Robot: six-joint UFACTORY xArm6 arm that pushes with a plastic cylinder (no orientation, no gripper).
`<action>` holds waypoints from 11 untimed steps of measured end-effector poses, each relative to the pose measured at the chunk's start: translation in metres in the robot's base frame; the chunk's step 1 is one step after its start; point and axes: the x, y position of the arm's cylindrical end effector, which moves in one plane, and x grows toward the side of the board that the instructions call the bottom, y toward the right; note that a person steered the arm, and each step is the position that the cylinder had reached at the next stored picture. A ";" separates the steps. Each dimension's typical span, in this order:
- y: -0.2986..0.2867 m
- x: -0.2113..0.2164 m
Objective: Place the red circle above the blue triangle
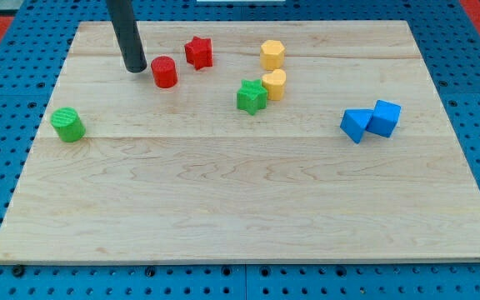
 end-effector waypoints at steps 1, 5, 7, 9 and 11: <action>0.019 0.000; 0.104 0.019; 0.144 0.002; 0.251 -0.011; 0.316 0.038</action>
